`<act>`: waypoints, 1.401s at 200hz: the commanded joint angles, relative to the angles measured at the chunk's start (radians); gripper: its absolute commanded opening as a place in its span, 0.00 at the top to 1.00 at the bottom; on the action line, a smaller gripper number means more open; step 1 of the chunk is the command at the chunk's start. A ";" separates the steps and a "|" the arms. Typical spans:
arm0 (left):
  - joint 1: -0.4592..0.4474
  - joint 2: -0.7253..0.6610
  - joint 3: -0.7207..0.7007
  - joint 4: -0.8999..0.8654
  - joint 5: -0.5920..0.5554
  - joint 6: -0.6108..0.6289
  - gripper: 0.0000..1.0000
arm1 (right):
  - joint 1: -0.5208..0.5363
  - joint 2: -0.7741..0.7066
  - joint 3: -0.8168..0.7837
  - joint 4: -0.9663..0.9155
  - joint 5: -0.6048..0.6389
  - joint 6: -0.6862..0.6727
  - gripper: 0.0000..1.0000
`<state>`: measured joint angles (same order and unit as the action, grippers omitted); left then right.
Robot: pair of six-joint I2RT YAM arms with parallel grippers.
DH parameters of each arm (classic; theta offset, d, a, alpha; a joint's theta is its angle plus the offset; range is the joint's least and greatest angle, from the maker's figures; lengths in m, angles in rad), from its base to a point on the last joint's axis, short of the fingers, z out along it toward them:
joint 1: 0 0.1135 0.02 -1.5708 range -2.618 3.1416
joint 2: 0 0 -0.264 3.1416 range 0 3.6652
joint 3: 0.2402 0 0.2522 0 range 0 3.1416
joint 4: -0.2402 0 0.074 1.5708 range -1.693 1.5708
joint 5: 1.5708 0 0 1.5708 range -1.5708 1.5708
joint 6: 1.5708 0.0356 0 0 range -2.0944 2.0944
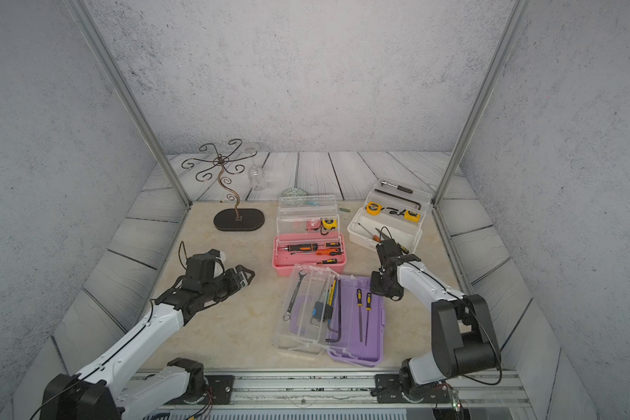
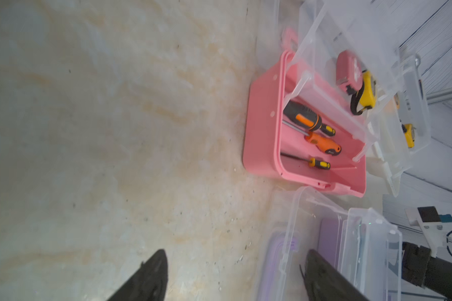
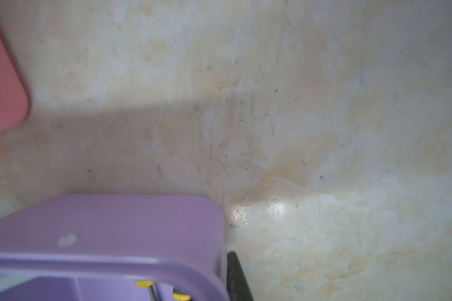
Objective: Close toolboxes
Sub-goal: Move the toolbox to the center of the board.
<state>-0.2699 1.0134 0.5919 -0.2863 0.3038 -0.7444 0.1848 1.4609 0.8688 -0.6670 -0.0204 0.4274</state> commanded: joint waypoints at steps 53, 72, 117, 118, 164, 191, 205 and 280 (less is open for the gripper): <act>-0.195 -0.067 -0.059 -0.157 0.034 0.042 0.40 | -0.039 -0.037 -0.050 0.096 -0.102 0.119 1.00; -0.260 -0.053 -0.046 -0.166 0.013 0.040 0.44 | -0.038 -0.046 -0.051 0.112 -0.122 0.130 1.00; -0.416 -0.063 -0.052 -0.215 -0.028 -0.004 0.53 | -0.037 -0.069 -0.064 0.125 -0.136 0.137 1.00; -0.419 -0.064 -0.053 -0.216 -0.028 -0.006 0.53 | -0.037 -0.069 -0.065 0.124 -0.136 0.139 1.00; -0.535 -0.103 -0.066 -0.241 -0.071 -0.054 0.54 | -0.032 -0.079 -0.086 0.172 -0.170 0.161 1.00; -0.568 -0.057 -0.054 -0.237 -0.075 -0.061 0.55 | -0.027 -0.075 -0.083 0.176 -0.171 0.161 0.97; -0.581 -0.036 -0.058 -0.225 -0.075 -0.075 0.55 | -0.026 -0.085 -0.086 0.174 -0.171 0.162 0.94; -0.635 0.021 -0.057 -0.223 -0.091 -0.095 0.61 | -0.016 -0.109 -0.087 0.176 -0.165 0.163 0.84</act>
<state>-0.8810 1.0122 0.5339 -0.5037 0.2314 -0.8295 0.1608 1.3834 0.7807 -0.5426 -0.1551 0.5243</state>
